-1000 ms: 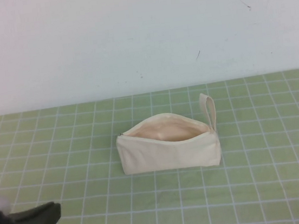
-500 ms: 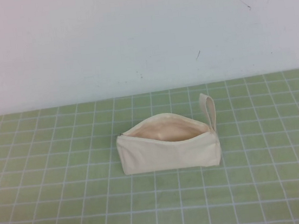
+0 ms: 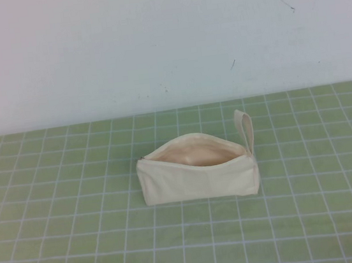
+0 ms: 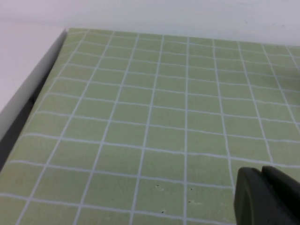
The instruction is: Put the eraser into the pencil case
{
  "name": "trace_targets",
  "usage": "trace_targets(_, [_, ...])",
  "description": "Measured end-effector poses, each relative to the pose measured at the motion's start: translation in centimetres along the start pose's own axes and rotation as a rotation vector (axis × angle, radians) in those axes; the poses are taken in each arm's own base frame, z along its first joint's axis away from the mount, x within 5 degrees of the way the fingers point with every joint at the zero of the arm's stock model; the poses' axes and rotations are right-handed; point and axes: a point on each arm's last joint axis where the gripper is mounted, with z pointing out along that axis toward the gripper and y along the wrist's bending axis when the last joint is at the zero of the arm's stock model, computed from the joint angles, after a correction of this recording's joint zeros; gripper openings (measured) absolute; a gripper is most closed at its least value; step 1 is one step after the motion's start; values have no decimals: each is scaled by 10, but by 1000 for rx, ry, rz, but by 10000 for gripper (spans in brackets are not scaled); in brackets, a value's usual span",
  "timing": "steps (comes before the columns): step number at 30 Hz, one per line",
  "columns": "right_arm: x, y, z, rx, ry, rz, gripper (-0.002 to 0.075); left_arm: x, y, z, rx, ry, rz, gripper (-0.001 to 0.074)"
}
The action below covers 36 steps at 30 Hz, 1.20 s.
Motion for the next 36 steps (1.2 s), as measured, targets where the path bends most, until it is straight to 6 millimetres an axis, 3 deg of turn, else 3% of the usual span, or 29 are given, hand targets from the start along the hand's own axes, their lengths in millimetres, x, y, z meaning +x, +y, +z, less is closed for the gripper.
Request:
trace_targets(12, [0, 0, 0, 0, 0, 0, -1, 1, -6, 0, 102, 19, 50, -1])
trace_targets(36, [0, 0, 0, 0, 0, 0, -1, 1, -5, -1, 89, 27, 45, -1])
